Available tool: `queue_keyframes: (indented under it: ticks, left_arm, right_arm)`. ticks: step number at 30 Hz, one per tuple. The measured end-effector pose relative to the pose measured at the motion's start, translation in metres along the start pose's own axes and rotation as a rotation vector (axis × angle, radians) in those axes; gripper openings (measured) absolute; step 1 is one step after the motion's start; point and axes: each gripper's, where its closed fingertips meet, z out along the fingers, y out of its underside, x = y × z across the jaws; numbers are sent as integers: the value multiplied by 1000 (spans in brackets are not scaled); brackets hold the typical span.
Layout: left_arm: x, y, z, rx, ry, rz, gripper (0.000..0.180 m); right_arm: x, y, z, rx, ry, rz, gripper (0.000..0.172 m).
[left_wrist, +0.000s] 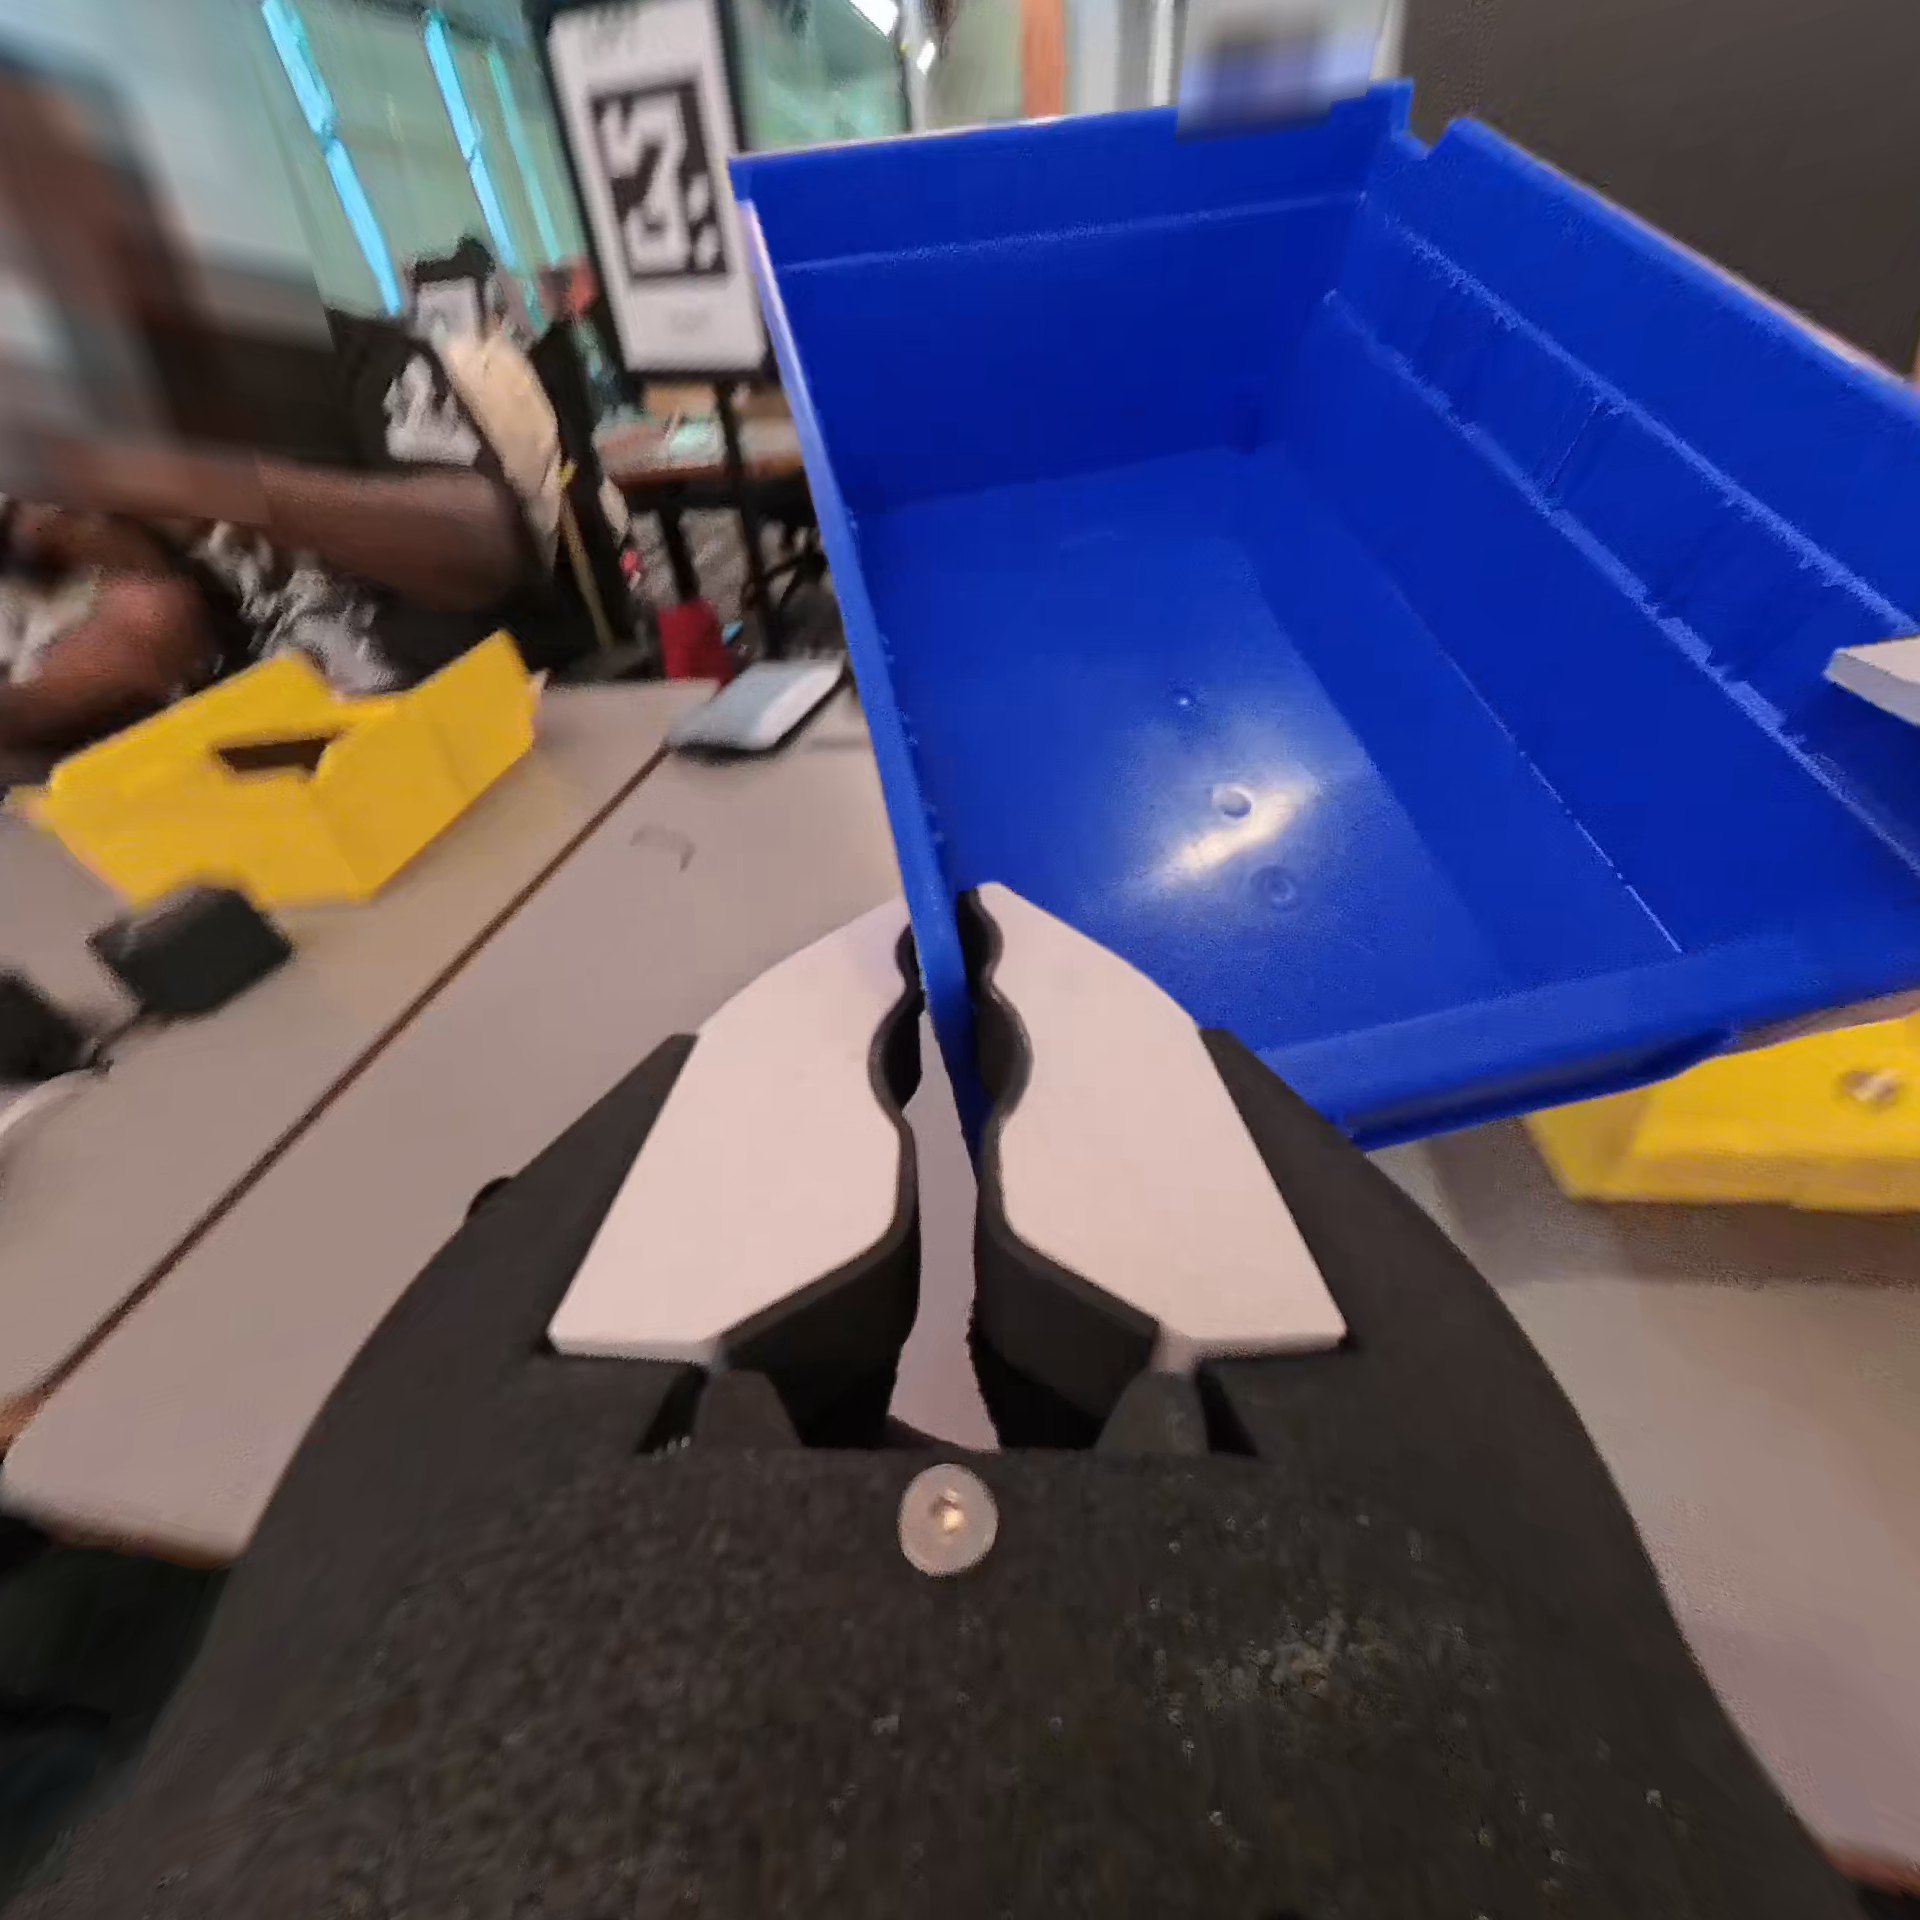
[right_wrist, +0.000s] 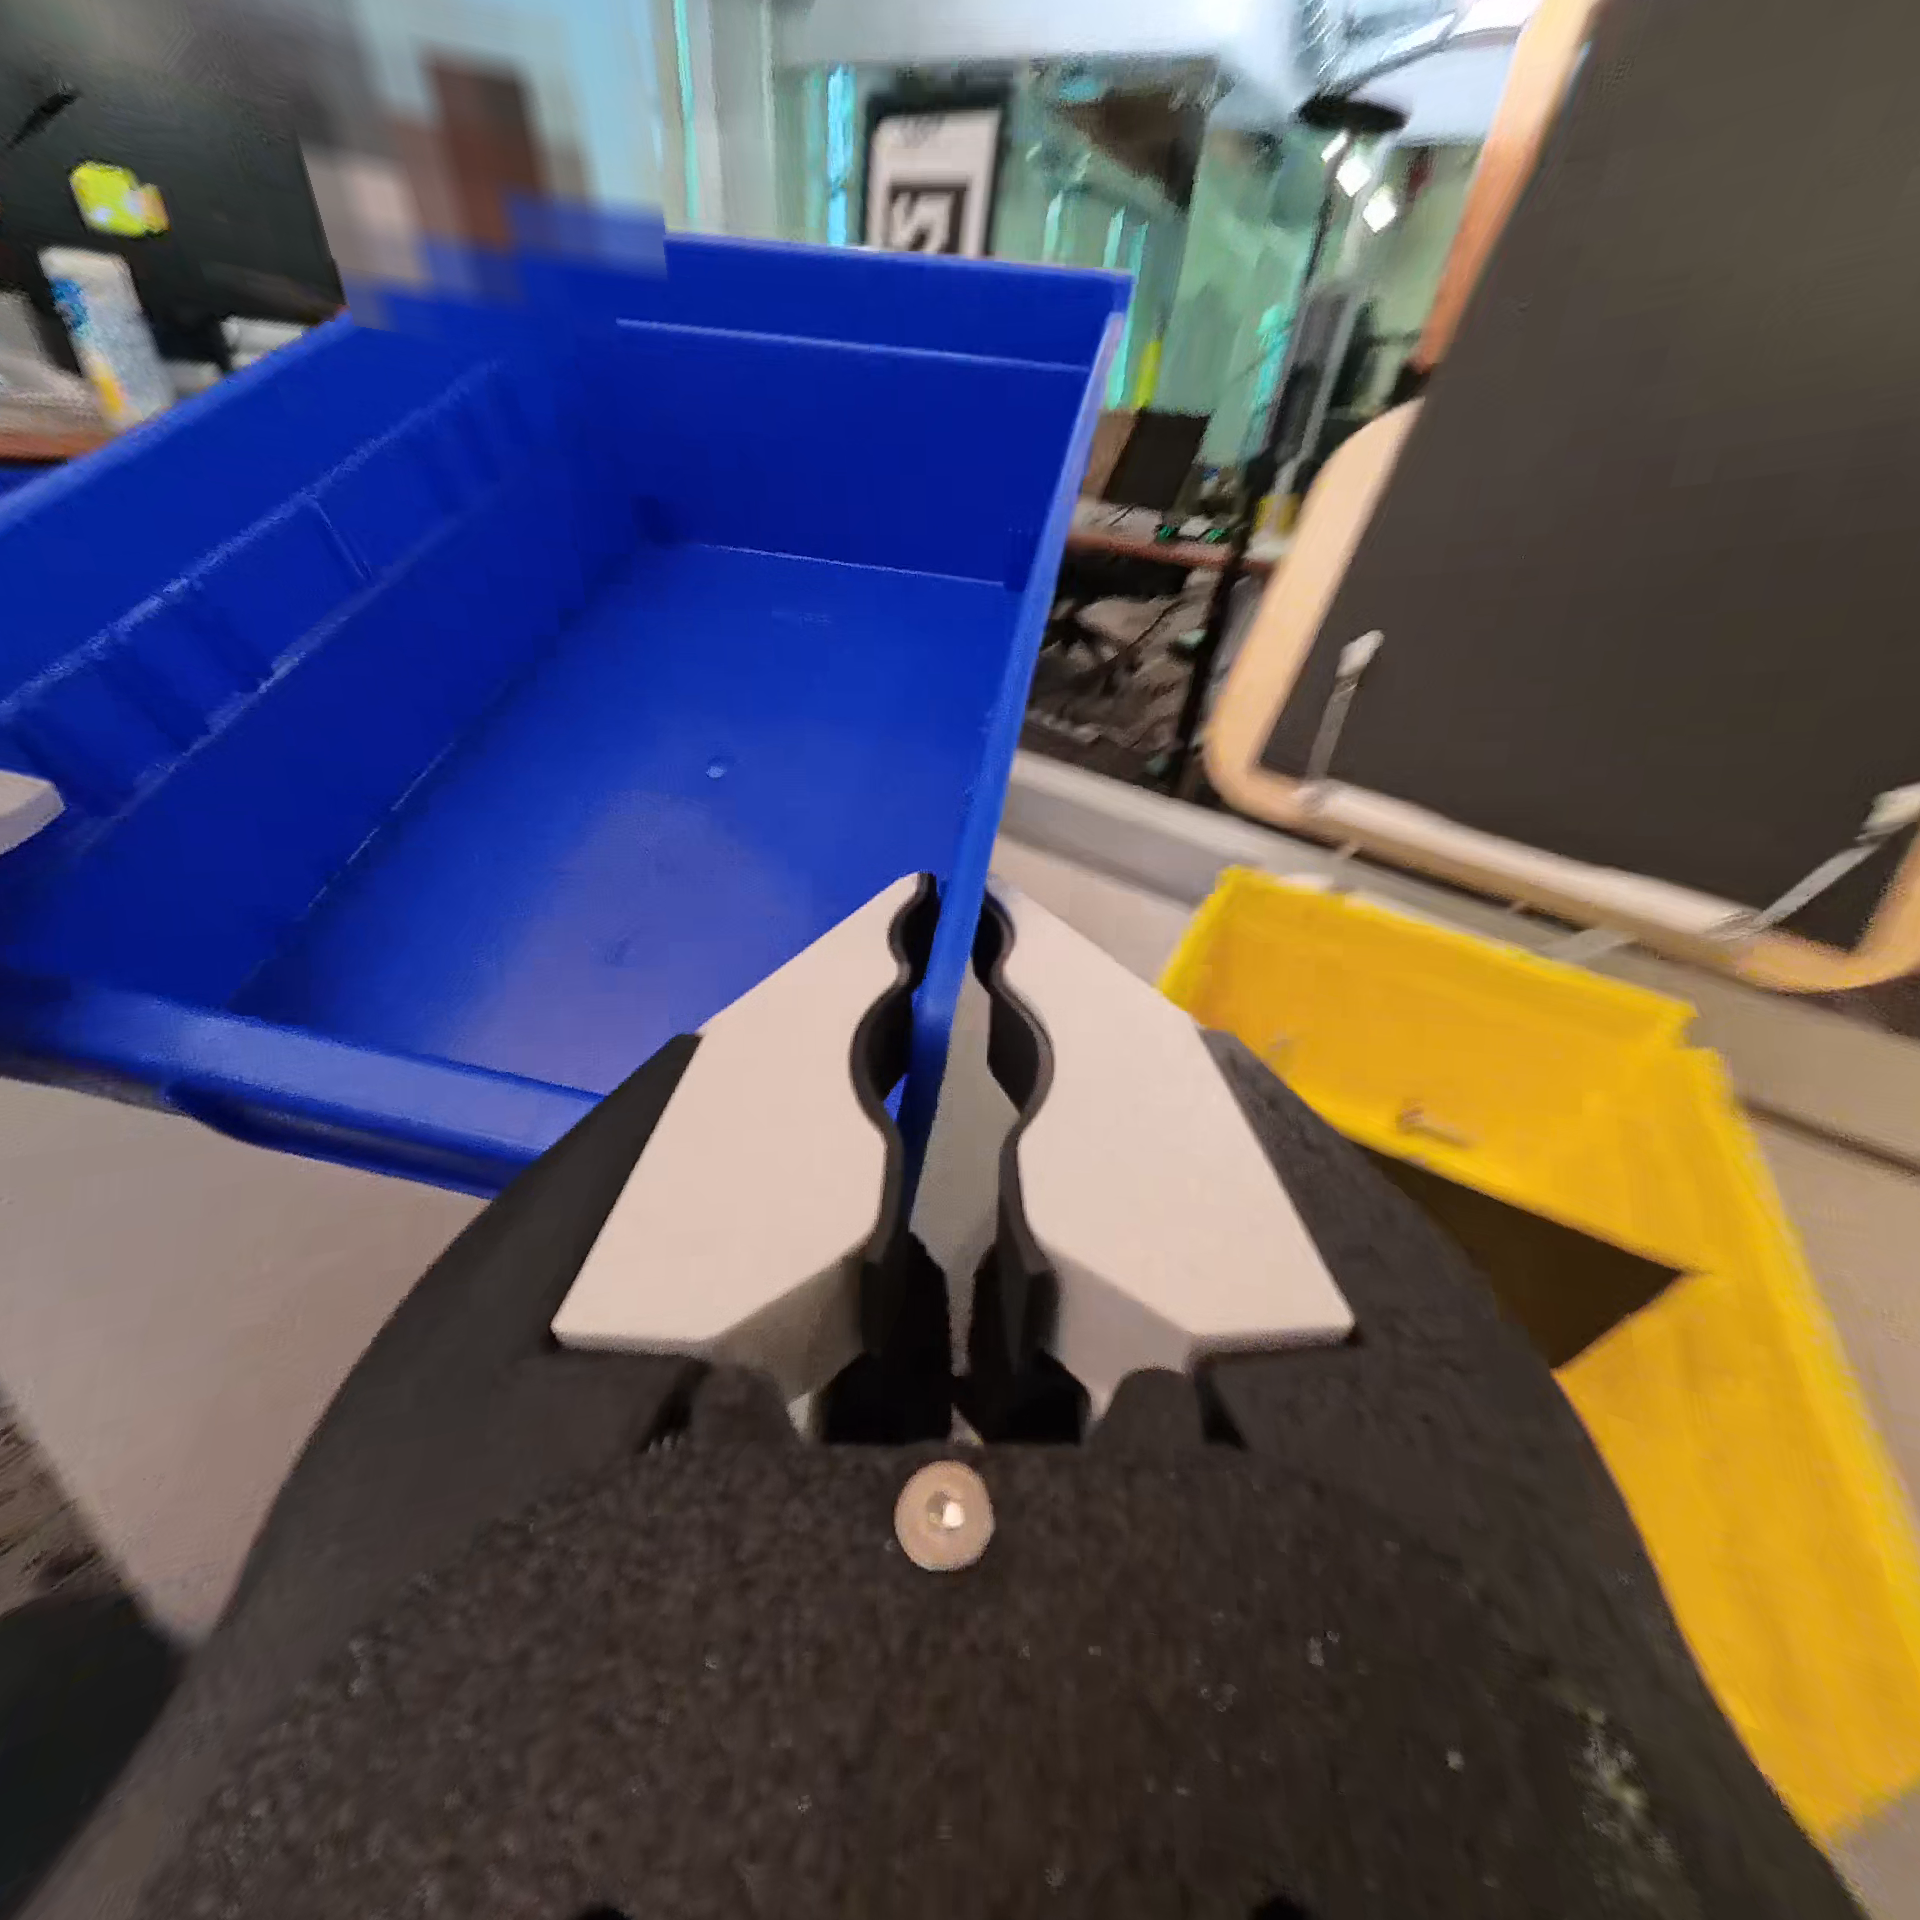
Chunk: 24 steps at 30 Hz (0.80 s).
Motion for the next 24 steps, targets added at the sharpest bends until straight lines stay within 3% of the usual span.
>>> queue_keyframes:
  ticks: [3, 6, 10, 12, 16, 19, 24]
  left_arm:
    - [68, -61, 24, 96, 129, 33, 4]
    - [165, -105, 50, 157, 271, 54, 4]
    - [321, -129, 58, 193, 461, 84, 5]
    - [394, -119, 56, 181, 530, 125, 4]
    - [498, -56, 56, 32, 638, 191, 4]
    - [530, -8, 54, -39, 651, 207, 5]
    - [545, 47, 58, -163, 670, 164, 9]
  right_arm:
    - [81, -48, -31, 77, 143, -37, 7]
    - [175, -76, -82, 114, 364, -95, 6]
    - [307, -63, -160, 109, 565, -82, 6]
    - [366, -23, -191, 21, 631, -2, 6]
    - [432, 72, -238, -122, 636, 136, 5]
    - [452, 120, -247, -225, 602, 163, 6]
    - [470, 157, -227, -359, 556, 169, 5]
